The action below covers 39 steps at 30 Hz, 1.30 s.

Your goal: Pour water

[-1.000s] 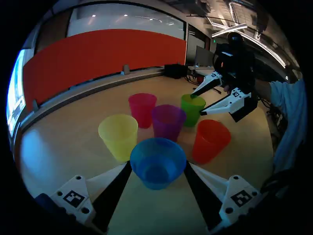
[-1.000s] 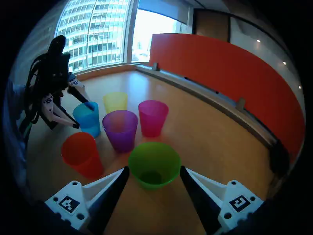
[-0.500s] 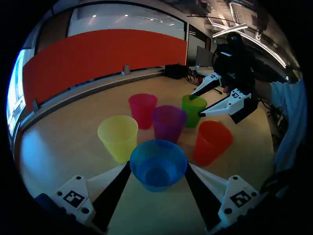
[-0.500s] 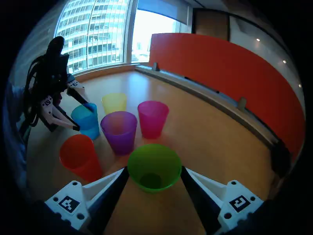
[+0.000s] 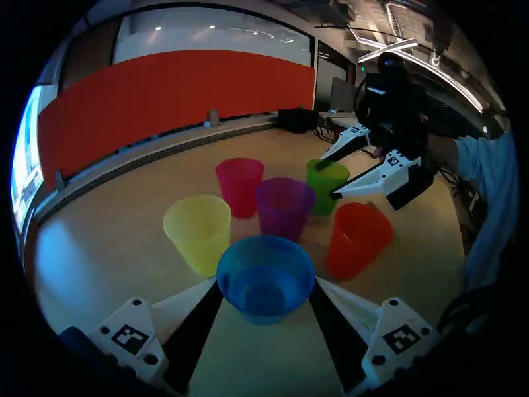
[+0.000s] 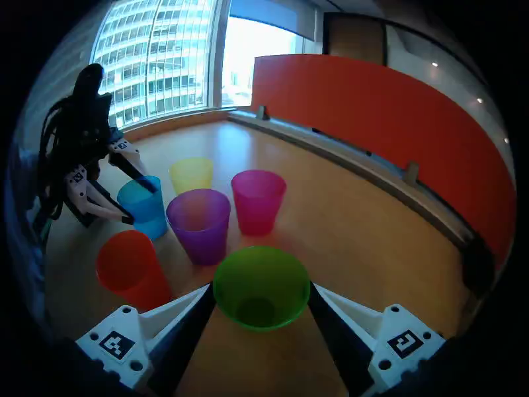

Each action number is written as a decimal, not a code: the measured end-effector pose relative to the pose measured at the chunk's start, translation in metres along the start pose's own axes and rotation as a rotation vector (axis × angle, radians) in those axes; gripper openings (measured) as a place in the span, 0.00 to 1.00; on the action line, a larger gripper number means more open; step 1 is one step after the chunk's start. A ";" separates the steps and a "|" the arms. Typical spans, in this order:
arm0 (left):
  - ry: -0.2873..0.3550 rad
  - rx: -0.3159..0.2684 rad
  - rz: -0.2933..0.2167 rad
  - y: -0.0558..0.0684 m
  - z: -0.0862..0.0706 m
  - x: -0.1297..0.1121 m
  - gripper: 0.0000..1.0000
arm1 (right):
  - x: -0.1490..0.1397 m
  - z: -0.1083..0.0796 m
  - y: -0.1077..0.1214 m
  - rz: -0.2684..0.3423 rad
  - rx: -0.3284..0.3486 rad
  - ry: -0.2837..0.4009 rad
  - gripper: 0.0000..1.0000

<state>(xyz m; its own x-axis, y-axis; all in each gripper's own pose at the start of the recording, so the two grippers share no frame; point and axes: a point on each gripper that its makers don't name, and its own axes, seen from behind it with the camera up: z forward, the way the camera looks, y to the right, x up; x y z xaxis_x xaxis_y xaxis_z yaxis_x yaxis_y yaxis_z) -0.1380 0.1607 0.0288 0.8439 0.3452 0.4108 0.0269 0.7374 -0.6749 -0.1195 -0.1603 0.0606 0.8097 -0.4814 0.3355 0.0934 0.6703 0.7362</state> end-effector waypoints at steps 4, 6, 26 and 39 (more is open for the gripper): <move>0.001 0.001 0.001 0.000 0.001 0.000 0.87 | 0.000 0.002 0.000 0.004 -0.001 0.002 1.00; 0.002 0.003 0.002 0.000 0.001 0.000 0.87 | 0.000 0.003 0.000 0.006 -0.002 0.004 0.98; 0.064 0.037 -0.016 -0.004 -0.017 0.018 0.87 | 0.021 -0.022 0.004 0.021 -0.034 0.063 0.92; 0.189 0.108 -0.003 -0.015 -0.061 0.064 0.87 | 0.064 -0.064 0.001 0.015 -0.070 0.179 0.92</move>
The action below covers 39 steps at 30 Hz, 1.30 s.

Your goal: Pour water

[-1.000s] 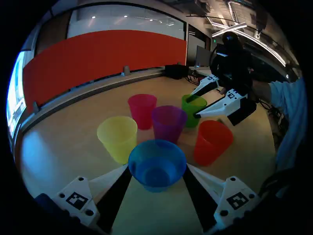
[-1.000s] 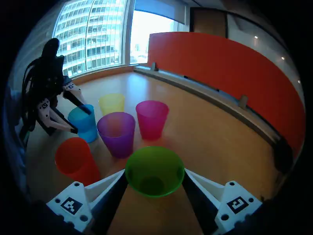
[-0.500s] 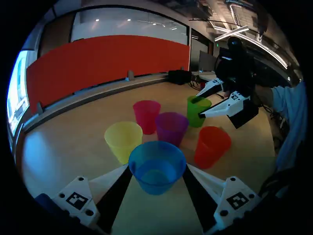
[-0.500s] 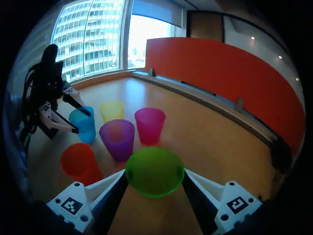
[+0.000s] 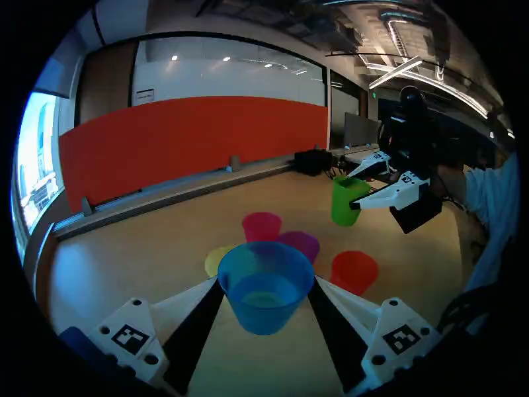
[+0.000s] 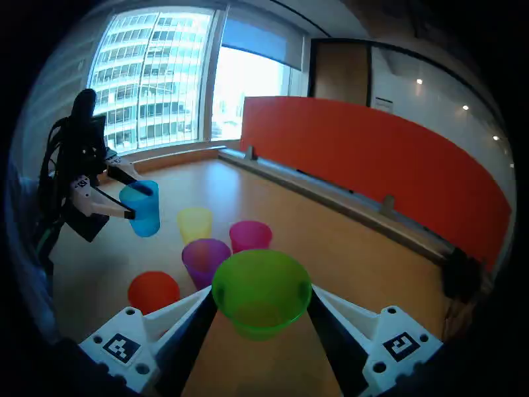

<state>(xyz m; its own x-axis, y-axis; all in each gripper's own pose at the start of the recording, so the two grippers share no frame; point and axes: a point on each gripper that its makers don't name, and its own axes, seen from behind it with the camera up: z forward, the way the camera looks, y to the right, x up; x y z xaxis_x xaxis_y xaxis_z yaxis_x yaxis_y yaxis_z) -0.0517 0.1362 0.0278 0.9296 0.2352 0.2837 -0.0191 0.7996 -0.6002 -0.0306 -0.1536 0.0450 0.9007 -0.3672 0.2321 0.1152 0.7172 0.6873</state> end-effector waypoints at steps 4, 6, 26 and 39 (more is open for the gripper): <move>0.040 0.016 0.007 -0.002 -0.011 0.017 0.87 | 0.018 -0.012 -0.003 0.000 -0.007 0.043 0.92; 0.059 0.023 0.011 -0.002 -0.016 0.025 0.87 | 0.026 -0.017 -0.004 -0.003 -0.012 0.063 0.92; 0.191 0.048 0.032 -0.002 -0.043 0.085 0.87 | 0.095 -0.051 -0.015 -0.024 -0.063 0.262 0.93; 0.244 0.049 0.033 0.001 -0.049 0.106 0.87 | 0.112 -0.056 -0.018 -0.013 -0.069 0.322 0.93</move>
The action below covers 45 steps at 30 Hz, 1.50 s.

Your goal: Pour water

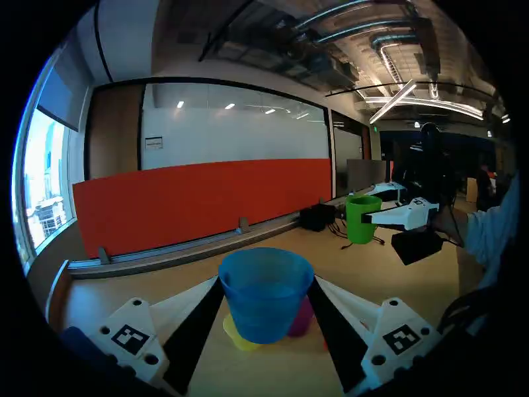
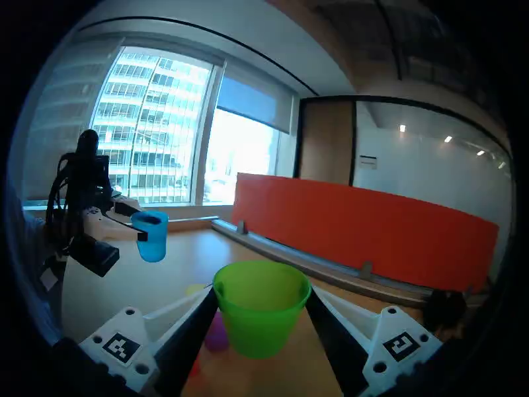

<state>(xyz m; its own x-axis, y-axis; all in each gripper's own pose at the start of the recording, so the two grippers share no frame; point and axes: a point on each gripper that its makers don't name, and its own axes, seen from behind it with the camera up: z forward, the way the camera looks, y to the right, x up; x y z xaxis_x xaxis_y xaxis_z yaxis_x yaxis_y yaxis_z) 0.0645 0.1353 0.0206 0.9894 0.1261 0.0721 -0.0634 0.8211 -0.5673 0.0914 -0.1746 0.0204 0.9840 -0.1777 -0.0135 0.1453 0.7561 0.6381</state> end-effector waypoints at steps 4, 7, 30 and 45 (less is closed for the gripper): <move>0.009 -0.001 -0.001 0.001 0.001 0.005 0.87 | 0.002 0.000 -0.001 -0.003 0.003 0.000 0.93; 0.016 0.000 0.002 0.000 0.001 0.008 0.87 | 0.003 0.000 -0.002 -0.005 0.003 0.001 0.93; 0.072 0.037 0.160 -0.004 -0.003 0.049 0.87 | 0.011 0.009 -0.035 0.003 0.089 0.019 0.92; 0.105 0.060 0.344 0.005 0.003 0.084 0.87 | 0.013 0.024 -0.080 0.016 0.190 0.026 0.92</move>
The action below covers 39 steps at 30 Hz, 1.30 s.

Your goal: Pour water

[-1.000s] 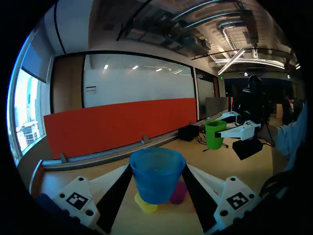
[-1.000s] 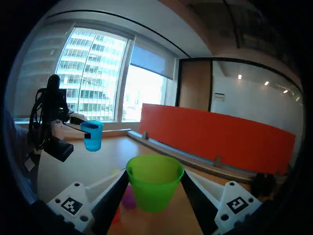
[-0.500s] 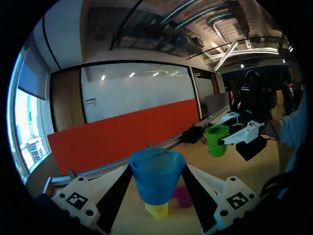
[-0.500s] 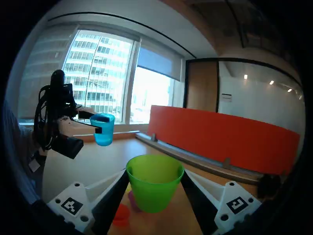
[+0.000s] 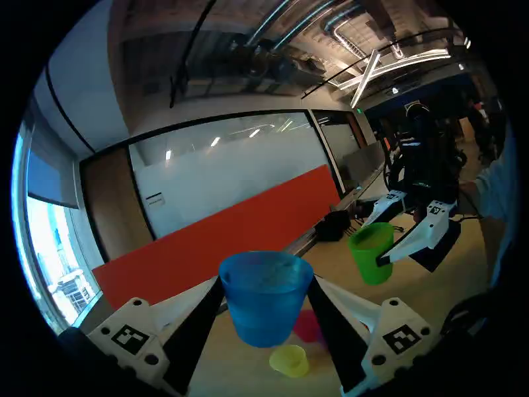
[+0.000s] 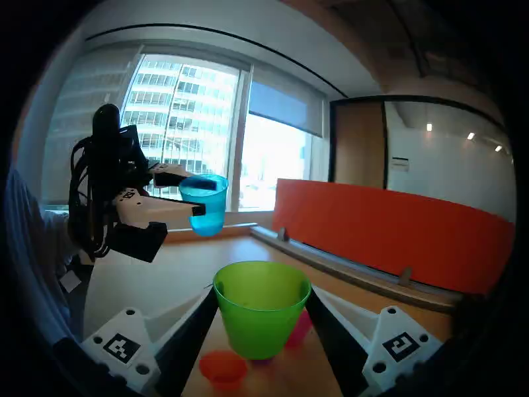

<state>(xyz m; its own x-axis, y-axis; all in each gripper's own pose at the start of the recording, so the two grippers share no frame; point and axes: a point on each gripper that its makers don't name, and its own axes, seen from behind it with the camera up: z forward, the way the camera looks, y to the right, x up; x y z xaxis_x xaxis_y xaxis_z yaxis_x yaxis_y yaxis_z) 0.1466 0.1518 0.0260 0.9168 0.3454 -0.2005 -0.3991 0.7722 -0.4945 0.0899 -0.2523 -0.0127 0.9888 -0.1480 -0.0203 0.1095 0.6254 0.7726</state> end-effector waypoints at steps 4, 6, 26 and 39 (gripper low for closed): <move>0.005 0.009 0.055 -0.001 0.001 0.009 0.87 | -0.001 0.006 -0.012 0.003 0.028 0.000 0.92; 0.007 0.014 0.079 -0.002 0.002 0.013 0.87 | -0.001 0.009 -0.017 0.003 0.039 0.001 0.92; 0.041 0.054 0.334 -0.005 -0.005 0.053 0.86 | 0.000 0.033 -0.057 0.003 0.143 0.010 0.92; 0.054 0.077 0.452 -0.005 -0.004 0.070 0.86 | -0.001 0.044 -0.074 0.005 0.189 0.015 0.92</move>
<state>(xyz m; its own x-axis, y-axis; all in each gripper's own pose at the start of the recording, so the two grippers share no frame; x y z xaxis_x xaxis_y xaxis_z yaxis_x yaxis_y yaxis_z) 0.2127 0.1696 0.0117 0.6490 0.6299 -0.4266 -0.7573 0.5885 -0.2832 0.0760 -0.3320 -0.0416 0.9907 -0.1335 -0.0247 0.0853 0.4708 0.8781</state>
